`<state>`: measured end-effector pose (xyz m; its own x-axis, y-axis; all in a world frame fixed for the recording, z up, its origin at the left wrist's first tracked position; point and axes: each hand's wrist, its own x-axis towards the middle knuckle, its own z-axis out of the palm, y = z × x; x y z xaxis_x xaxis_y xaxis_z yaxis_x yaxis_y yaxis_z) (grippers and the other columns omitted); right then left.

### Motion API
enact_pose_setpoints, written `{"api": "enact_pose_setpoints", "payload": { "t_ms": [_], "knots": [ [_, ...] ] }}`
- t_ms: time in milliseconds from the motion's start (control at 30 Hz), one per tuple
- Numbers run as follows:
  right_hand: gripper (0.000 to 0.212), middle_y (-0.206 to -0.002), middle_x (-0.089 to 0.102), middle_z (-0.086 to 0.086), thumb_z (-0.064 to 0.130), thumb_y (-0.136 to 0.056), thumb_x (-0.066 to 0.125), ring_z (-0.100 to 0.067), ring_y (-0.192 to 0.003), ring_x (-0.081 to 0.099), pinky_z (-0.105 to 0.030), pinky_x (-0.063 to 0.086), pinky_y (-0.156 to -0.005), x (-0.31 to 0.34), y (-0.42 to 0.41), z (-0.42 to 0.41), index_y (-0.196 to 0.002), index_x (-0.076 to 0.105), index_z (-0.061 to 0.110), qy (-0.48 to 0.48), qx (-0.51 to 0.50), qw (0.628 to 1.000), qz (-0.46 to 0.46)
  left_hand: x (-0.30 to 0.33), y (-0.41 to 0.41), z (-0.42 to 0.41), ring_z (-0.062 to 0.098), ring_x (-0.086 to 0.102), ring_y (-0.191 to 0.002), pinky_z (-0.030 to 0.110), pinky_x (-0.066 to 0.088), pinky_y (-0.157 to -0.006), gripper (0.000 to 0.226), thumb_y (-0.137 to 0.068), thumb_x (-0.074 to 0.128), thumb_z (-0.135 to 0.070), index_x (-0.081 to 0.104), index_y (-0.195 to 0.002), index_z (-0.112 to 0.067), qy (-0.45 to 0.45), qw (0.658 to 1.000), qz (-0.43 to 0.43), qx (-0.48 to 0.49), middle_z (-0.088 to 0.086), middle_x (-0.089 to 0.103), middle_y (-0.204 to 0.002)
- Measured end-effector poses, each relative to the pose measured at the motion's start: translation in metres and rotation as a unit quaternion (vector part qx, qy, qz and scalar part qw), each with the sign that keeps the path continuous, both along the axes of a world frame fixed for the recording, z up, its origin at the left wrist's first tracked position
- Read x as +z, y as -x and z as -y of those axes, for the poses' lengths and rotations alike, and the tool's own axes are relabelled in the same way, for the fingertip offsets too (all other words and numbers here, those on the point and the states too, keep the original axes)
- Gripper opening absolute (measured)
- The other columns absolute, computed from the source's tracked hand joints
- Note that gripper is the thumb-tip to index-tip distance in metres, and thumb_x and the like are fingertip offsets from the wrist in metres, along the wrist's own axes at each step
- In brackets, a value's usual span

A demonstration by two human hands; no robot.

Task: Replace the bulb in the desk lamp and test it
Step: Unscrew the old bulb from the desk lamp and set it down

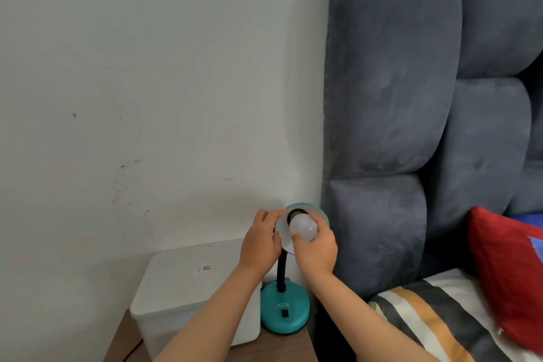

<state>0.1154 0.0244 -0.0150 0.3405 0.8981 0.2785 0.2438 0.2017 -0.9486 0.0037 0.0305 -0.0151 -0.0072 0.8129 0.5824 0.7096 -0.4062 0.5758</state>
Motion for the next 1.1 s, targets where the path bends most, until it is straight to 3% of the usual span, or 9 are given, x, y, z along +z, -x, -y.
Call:
{"api": "enact_pose_setpoints", "payload": {
  "t_ms": [200, 433, 567, 667, 900, 1033, 1100],
  "knots": [
    [0.051, -0.121, 0.055, -0.006, 0.001, -0.076, 0.069, -0.023, -0.113, 0.053, -0.027, 0.045, -0.09, 0.0, -0.006, 0.001, -0.121, 0.055, 0.021, 0.002, 0.034, 0.999, -0.028, 0.001, -0.001, 0.001, 0.018, 0.059, -0.084, 0.035, 0.054, -0.077, 0.05, -0.083, 0.048, 0.004, 0.051, -0.124, -0.024, -0.001, 1.0, -0.006, 0.0, 0.0, 0.049, -0.114],
    [0.055, -0.124, 0.056, -0.008, -0.002, -0.076, 0.068, -0.026, -0.116, 0.053, -0.04, 0.047, -0.1, 0.001, -0.005, 0.005, -0.123, 0.055, 0.023, 0.004, 0.044, 0.998, -0.038, 0.001, -0.001, 0.001, 0.018, 0.059, -0.084, 0.033, 0.054, -0.077, 0.049, -0.084, 0.048, 0.003, 0.05, -0.125, -0.024, 0.002, 1.0, -0.007, 0.002, 0.0, 0.049, -0.113],
    [0.065, -0.133, 0.053, -0.008, 0.005, -0.079, 0.069, -0.026, -0.123, 0.05, -0.037, 0.044, -0.102, 0.001, -0.007, 0.009, -0.136, 0.041, 0.016, 0.025, 0.031, 0.997, -0.061, 0.001, -0.001, 0.001, 0.019, 0.06, -0.085, 0.033, 0.054, -0.075, 0.049, -0.084, 0.048, 0.004, 0.051, -0.125, -0.023, 0.001, 1.0, -0.008, 0.005, 0.001, 0.049, -0.114],
    [0.058, -0.132, 0.053, -0.01, 0.004, -0.08, 0.069, -0.026, -0.123, 0.049, -0.032, 0.041, -0.098, 0.002, -0.007, 0.007, -0.131, 0.045, 0.013, 0.037, 0.031, 0.997, -0.066, 0.001, -0.001, 0.001, 0.019, 0.06, -0.084, 0.035, 0.054, -0.075, 0.049, -0.084, 0.048, 0.004, 0.051, -0.125, -0.024, -0.001, 1.0, -0.009, 0.007, 0.001, 0.049, -0.113],
    [0.06, -0.133, 0.052, -0.01, -0.003, -0.08, 0.064, -0.027, -0.123, 0.049, -0.035, 0.043, -0.1, 0.001, -0.004, 0.005, -0.133, 0.044, 0.016, 0.062, 0.033, 0.991, -0.117, 0.0, -0.002, 0.0, 0.021, 0.06, -0.081, 0.038, 0.054, -0.074, 0.049, -0.084, 0.048, 0.004, 0.051, -0.125, -0.022, 0.001, 1.0, -0.002, 0.011, 0.001, 0.049, -0.112],
    [0.059, -0.125, 0.056, -0.006, 0.007, -0.078, 0.071, -0.023, -0.117, 0.052, -0.031, 0.045, -0.093, 0.001, 0.0, 0.007, -0.13, 0.047, 0.019, 0.051, 0.021, 0.987, -0.149, 0.0, -0.002, 0.0, 0.021, 0.06, -0.083, 0.038, 0.054, -0.075, 0.05, -0.082, 0.048, 0.004, 0.051, -0.124, -0.023, 0.004, 1.0, -0.003, 0.016, 0.002, 0.05, -0.112],
    [0.056, -0.122, 0.056, -0.004, 0.018, -0.076, 0.075, -0.024, -0.114, 0.055, -0.037, 0.048, -0.094, 0.002, 0.004, 0.007, -0.125, 0.05, 0.024, 0.048, 0.012, 0.985, -0.167, 0.0, -0.002, 0.0, 0.019, 0.059, -0.086, 0.036, 0.053, -0.076, 0.049, -0.083, 0.048, 0.004, 0.051, -0.124, -0.023, 0.006, 1.0, -0.002, 0.017, 0.001, 0.05, -0.114]
  ]
}}
